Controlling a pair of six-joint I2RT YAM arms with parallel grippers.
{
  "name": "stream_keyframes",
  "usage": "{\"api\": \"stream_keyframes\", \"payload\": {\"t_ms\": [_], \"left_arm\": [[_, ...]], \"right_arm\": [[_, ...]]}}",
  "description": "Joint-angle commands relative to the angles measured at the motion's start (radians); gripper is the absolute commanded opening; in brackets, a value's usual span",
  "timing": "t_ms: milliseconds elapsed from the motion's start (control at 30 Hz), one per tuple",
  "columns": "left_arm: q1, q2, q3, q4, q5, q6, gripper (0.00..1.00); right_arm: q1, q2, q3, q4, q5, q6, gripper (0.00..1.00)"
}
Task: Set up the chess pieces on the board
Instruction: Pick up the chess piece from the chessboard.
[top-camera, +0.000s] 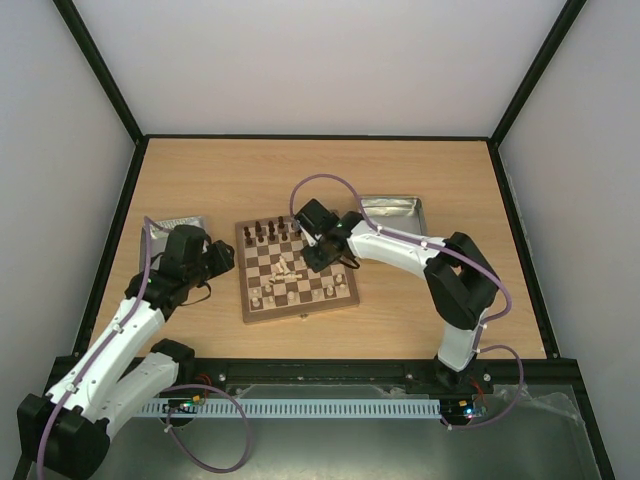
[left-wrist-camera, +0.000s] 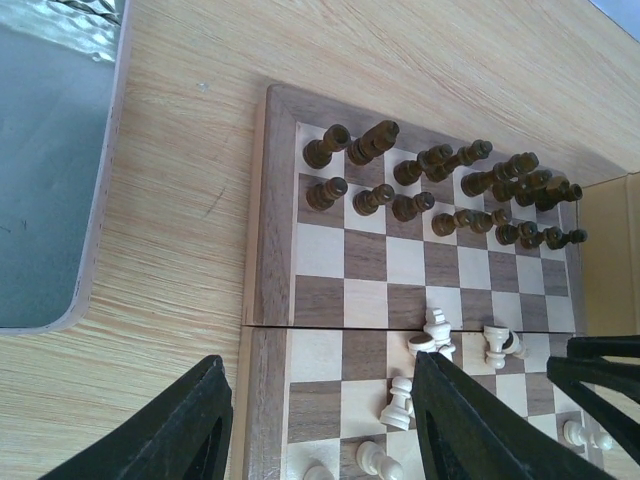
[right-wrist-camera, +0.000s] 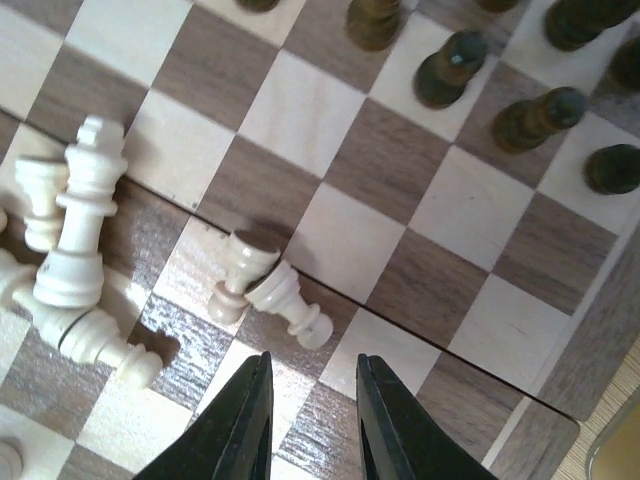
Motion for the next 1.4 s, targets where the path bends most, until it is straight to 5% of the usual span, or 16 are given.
{"api": "stream_keyframes", "payload": {"t_ms": [0,633,867,1200,1367], "left_arm": [[0.007,0.005,-0.011,0.002,0.009,0.013,0.52],[0.008,0.019,-0.003,0.001,0.012,0.017,0.52],[0.008,0.02,-0.004,0.003,0.011,0.019,0.51],[0.008,0.027,-0.005,0.033,0.091,0.041,0.53],[0.006,0.034,-0.028,0.095,0.216,0.014,0.56]], "right_arm": [[-0.002,0.012,-0.012,-0.047,-0.033,-0.138,0.23],[-0.009,0.134,0.043,-0.024,-0.022,-0.268,0.25],[-0.01,0.144,0.055,-0.015,-0.032,-0.282,0.32],[-0.01,0.149,0.024,0.016,-0.071,-0.299,0.08],[-0.01,0.058,-0.029,0.087,-0.093,-0.267,0.04]]}}
